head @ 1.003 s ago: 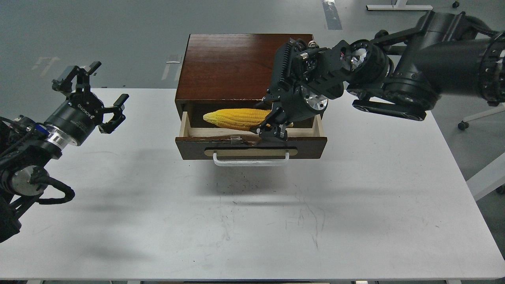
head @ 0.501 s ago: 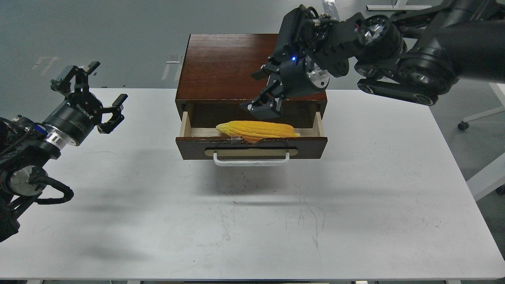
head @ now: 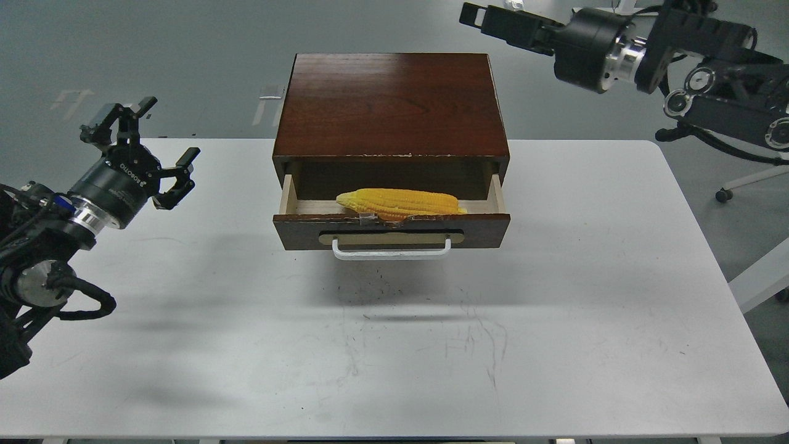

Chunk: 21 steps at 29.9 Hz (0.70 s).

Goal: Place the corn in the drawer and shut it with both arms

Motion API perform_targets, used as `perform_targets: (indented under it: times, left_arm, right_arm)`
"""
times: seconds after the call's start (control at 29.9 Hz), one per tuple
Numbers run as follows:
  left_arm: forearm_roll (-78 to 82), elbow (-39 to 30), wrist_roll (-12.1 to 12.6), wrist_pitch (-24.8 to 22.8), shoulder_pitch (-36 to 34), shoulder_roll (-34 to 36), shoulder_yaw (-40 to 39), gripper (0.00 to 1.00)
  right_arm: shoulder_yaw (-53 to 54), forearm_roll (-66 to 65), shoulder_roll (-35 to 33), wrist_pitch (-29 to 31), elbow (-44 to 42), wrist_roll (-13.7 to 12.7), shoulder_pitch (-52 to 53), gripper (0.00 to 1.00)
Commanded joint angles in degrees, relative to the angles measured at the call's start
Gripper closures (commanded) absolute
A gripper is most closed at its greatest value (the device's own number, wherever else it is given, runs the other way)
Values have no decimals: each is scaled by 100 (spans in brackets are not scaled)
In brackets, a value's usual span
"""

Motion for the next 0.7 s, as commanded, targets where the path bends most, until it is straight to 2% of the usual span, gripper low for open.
perform_targets:
  times: [0.0,0.13,0.2,0.27,0.4,0.53,0.67]
  left_arm:
    - [9,0,0,0,8,-6,-1,0]
    - [9,0,0,0,16,-6,8,0]
    - [9,0,0,0,8,-15,8,0]
    - [18,0,0,0,16,-24,-1,0]
    - [18,0,0,0,25,-41,8,0]
    - [18,0,0,0,52,-41,8,0]
    - [53,0,0,0,52,-33,8,0]
  right_arm:
    - [1174,556,-333,31,-8,1,-1224,2]
    - [2203,1679,-360,170,-96,1,-2603,1]
    - [2310,2015,-351,338,-122,1,-2851,1]
    - [2354,2480,-290,750,-367,1,-3193,1]
    - [2363,2789,-106,1199,-798,1,-3546,1]
    - [2380,3237,430,1980,-1430,1,-3739,1]
    - [2398,3458,641,2360,-1704,1,-3784,1]
